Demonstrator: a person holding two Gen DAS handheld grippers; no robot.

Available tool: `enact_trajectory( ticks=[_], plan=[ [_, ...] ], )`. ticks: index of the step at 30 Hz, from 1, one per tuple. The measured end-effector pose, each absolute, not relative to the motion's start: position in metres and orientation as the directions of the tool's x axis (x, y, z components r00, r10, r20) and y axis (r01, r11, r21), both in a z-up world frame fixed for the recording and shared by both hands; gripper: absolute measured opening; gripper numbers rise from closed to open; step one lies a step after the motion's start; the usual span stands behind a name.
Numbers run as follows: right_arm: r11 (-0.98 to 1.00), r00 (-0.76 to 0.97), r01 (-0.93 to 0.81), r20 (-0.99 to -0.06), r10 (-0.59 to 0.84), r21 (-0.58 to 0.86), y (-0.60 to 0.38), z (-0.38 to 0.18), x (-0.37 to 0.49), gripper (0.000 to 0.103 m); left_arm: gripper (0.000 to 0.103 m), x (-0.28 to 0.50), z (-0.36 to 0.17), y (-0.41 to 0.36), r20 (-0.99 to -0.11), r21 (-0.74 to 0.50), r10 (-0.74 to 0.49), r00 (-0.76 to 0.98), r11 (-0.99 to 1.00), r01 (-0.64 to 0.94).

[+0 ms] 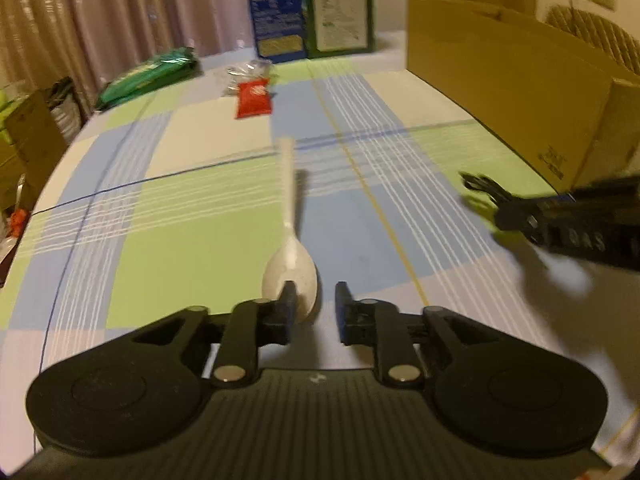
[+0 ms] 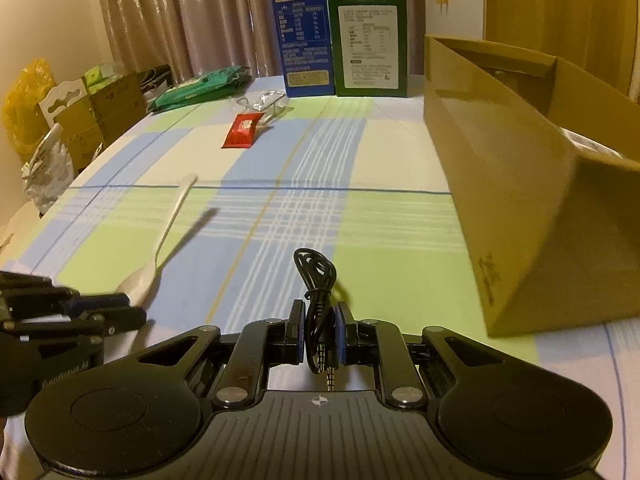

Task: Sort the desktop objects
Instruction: 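Lift the spoon with the left gripper while the right lifts the cable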

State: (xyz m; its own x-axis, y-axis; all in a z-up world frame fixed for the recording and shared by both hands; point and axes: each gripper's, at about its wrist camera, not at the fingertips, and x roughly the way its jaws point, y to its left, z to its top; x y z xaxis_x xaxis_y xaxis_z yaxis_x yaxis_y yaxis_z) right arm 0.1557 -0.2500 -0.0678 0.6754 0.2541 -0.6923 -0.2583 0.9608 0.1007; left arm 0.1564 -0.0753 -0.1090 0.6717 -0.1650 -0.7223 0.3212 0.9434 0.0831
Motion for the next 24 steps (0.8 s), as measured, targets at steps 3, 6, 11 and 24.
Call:
enact_trajectory(
  ticks=[3, 6, 11, 24],
  plan=[
    [0.961, 0.685, -0.261, -0.685, 0.249, 0.089, -0.253, -0.069, 0.150, 0.011, 0.026, 0.156, -0.108, -0.077, -0.694, 0.106, -0.141, 0.706, 0.950, 0.293],
    [0.961, 0.691, -0.264, -0.678, 0.252, 0.087, -0.255, -0.071, 0.149, 0.012, 0.030, 0.158, -0.106, -0.080, -0.662, 0.153, -0.123, 0.739, 0.943, 0.295],
    [0.958, 0.686, -0.264, -0.677, 0.266, 0.110, -0.259, -0.076, 0.151, 0.012, 0.034, 0.172, -0.107, -0.071, -0.685, 0.162, -0.124, 0.718, 0.935, 0.316],
    [0.955, 0.675, -0.262, -0.680, 0.286, 0.142, -0.262, -0.082, 0.152, 0.012, 0.032, 0.185, -0.112, -0.065, -0.750, 0.090, -0.201, 0.630, 0.913, 0.398]
  ],
)
